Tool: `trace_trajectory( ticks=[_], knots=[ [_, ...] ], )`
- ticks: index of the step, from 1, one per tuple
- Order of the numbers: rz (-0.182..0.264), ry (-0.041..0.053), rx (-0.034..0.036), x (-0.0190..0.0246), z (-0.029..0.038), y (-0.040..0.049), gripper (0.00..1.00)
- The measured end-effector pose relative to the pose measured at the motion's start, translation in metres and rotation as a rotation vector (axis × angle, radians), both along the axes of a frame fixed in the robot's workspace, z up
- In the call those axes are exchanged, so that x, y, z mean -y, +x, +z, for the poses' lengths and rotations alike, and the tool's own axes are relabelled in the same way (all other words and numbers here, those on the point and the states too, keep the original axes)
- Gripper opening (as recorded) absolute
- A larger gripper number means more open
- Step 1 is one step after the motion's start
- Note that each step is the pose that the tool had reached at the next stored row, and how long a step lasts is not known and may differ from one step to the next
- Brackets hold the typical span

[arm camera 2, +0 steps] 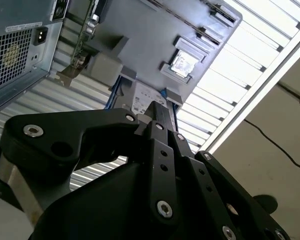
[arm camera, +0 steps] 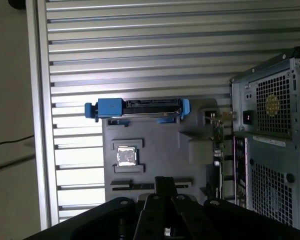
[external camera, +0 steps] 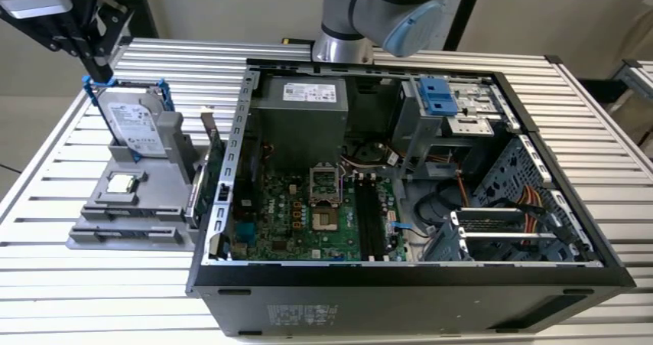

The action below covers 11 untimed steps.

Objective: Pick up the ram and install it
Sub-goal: 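Reach for the ram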

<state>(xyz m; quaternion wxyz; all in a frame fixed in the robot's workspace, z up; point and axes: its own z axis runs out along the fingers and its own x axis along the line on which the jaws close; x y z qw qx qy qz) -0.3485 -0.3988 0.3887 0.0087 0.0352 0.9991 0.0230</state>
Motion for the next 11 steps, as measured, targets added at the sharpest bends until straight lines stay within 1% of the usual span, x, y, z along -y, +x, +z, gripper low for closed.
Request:
trace_trajectory(
  ticks=[11],
  knots=[
    [0.000,0.0000,0.0001,0.0000,-0.0011,-0.0062,0.00]
  ],
)
